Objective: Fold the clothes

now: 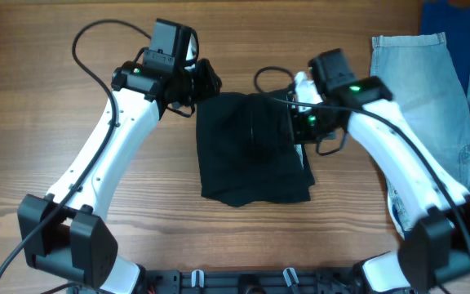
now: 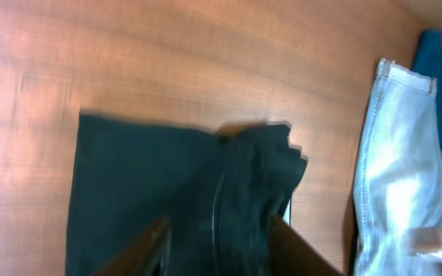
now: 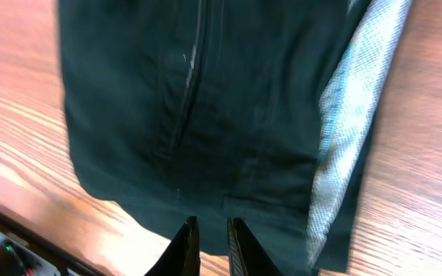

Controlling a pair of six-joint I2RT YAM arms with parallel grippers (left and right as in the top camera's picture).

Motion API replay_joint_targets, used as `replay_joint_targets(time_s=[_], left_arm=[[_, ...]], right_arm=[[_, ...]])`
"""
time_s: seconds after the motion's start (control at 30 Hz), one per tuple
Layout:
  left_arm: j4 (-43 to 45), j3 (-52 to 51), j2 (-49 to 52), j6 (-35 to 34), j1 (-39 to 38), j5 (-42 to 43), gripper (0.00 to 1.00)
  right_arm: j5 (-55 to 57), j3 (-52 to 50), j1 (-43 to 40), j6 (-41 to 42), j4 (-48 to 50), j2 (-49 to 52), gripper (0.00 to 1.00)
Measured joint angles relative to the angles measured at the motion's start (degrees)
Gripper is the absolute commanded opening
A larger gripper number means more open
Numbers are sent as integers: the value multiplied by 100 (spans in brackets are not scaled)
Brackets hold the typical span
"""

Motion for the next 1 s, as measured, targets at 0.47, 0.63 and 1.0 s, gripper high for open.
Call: replay_joint_targets(time_s=[0.47,0.63,1.0], left_arm=[[1335,48,2098,673,22,-247,74],[374,160,2448,896,28,-295,63],[-2830,153,2459,1095,81,201,58]], right_arm=[[76,-382,420,691,0,1515,13],[153,-896,417,1027,212,1502,14],[1609,-293,-472,1401,636,1458,14]])
